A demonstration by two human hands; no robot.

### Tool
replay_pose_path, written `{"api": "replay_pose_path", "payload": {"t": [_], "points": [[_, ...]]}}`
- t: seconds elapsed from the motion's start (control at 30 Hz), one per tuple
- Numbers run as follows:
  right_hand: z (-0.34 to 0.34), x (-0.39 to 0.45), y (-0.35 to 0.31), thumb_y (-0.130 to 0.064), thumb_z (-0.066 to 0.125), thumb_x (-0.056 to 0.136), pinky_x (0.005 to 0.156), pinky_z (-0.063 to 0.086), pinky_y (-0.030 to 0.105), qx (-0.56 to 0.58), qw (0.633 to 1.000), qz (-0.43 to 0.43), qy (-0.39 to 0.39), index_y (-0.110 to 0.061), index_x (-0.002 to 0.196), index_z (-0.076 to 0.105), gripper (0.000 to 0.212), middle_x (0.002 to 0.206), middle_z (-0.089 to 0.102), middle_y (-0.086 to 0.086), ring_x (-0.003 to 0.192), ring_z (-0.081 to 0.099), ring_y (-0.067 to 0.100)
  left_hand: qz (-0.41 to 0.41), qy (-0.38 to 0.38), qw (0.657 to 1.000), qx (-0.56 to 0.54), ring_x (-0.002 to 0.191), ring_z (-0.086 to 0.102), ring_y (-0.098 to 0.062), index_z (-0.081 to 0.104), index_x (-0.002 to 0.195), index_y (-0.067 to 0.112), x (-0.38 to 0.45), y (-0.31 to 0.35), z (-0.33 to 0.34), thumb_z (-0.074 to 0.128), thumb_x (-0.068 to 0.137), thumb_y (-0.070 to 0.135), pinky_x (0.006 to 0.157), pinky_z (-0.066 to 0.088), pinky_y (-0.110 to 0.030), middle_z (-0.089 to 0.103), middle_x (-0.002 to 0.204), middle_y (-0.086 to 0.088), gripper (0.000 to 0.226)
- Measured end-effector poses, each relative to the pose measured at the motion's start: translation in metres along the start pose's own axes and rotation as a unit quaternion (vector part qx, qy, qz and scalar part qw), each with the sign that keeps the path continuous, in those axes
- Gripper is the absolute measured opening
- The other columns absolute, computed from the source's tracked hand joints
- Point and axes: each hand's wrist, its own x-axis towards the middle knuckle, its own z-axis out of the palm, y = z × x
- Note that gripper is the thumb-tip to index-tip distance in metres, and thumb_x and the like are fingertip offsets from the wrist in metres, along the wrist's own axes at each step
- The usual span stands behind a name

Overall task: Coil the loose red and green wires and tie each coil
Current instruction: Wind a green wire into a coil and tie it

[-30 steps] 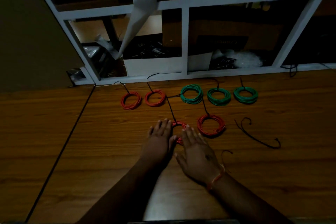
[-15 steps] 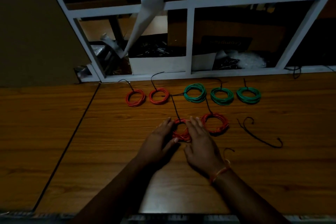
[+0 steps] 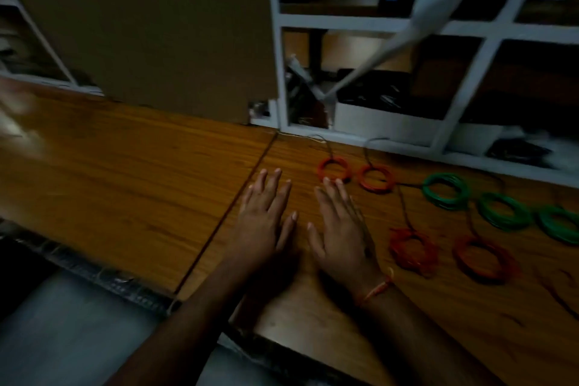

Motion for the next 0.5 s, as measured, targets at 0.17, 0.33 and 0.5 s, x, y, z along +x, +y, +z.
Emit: {"api": "replay_pose_path", "payload": {"t": [0.17,0.33,0.5], "points": [[0.045,0.019,-0.070,-0.037,0.050,0.100,0.127,0.014,0.043,0.003,0.997,-0.050,-0.051,-0.025,0.160,0.021,0.067,0.171,0.004,-0.003,0.157,-0.006,0.016,-0.055,0.009,0.998,0.040,0.156,0.016,-0.031,0.041,0.155,0.015,-0.042,-0.076,-0.039,0.038,0.104,0.050,0.117,0.033,-0.057,0.023,0.168,-0.010,0.061],[0.118,0.065,-0.189,-0.035,0.052,0.097,0.124,0.022,0.047,0.035,0.988,-0.128,-0.083,-0.021,0.159,0.026,0.068,0.171,0.009,0.000,0.157,0.000,0.019,-0.163,0.033,0.983,0.083,0.158,0.006,-0.027,0.034,0.158,0.017,-0.101,-0.189,-0.130,0.029,0.105,0.054,0.123,0.022,-0.049,0.015,0.170,-0.007,0.065],[0.168,0.104,-0.274,-0.031,0.059,0.096,0.123,0.026,0.050,0.044,0.981,-0.155,-0.106,-0.019,0.156,0.033,0.067,0.169,0.014,0.005,0.157,0.006,0.023,-0.230,0.041,0.968,0.091,0.158,0.003,-0.024,0.032,0.159,0.020,-0.138,-0.267,-0.198,0.023,0.103,0.059,0.125,0.020,-0.048,0.011,0.171,-0.004,0.069]]}}
